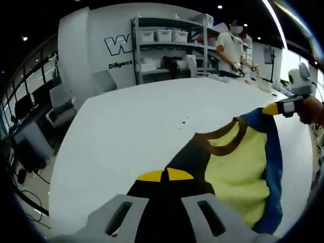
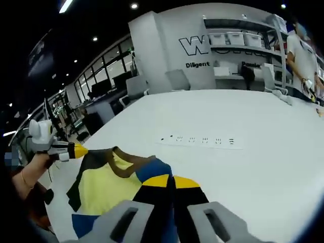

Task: Fold the garment on the visible template until the final outline fits inside the template.

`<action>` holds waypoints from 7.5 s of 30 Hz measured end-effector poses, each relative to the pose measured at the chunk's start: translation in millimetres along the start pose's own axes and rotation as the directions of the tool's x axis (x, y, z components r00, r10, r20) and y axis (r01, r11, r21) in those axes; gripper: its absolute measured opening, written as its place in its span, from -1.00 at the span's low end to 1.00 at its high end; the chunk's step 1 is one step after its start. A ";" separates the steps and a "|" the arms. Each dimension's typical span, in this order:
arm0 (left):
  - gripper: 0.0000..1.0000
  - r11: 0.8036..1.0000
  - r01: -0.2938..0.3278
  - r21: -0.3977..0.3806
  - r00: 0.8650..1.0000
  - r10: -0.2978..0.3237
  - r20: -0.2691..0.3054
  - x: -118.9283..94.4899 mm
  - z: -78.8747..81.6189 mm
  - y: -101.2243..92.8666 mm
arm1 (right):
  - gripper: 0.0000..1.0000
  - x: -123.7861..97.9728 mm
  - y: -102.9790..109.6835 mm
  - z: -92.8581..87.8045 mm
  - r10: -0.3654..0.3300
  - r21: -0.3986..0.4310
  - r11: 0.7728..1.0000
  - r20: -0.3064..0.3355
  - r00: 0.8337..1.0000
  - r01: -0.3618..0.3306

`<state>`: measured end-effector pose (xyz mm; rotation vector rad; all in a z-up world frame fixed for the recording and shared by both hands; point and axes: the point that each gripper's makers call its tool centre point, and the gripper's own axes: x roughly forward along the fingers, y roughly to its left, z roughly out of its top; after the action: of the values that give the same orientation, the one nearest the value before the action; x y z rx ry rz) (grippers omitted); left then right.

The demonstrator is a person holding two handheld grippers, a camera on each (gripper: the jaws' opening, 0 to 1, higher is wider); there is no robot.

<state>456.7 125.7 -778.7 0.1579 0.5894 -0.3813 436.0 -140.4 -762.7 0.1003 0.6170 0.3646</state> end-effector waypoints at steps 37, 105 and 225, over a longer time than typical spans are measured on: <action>-1.00 0.999 -0.022 0.040 0.983 0.029 -0.179 65.2 -55.7 13.1 | -1.00 68.6 -44.9 -75.1 -0.157 -0.207 0.971 -0.189 0.969 0.117; 0.70 0.996 0.049 -0.069 0.999 -0.051 -0.014 -44.3 -62.9 -35.6 | 0.95 -22.5 91.4 -104.9 0.159 0.025 0.987 -0.040 0.987 -0.158; -1.00 0.973 -0.094 -0.211 0.991 0.072 -0.113 -102.7 -165.5 -3.2 | -1.00 -75.7 72.9 -113.3 0.023 -0.359 0.933 -0.026 0.999 -0.030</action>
<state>292.4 195.8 -856.4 -0.0067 0.7212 -0.2262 290.8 -101.9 -798.9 -0.2469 0.5612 0.5000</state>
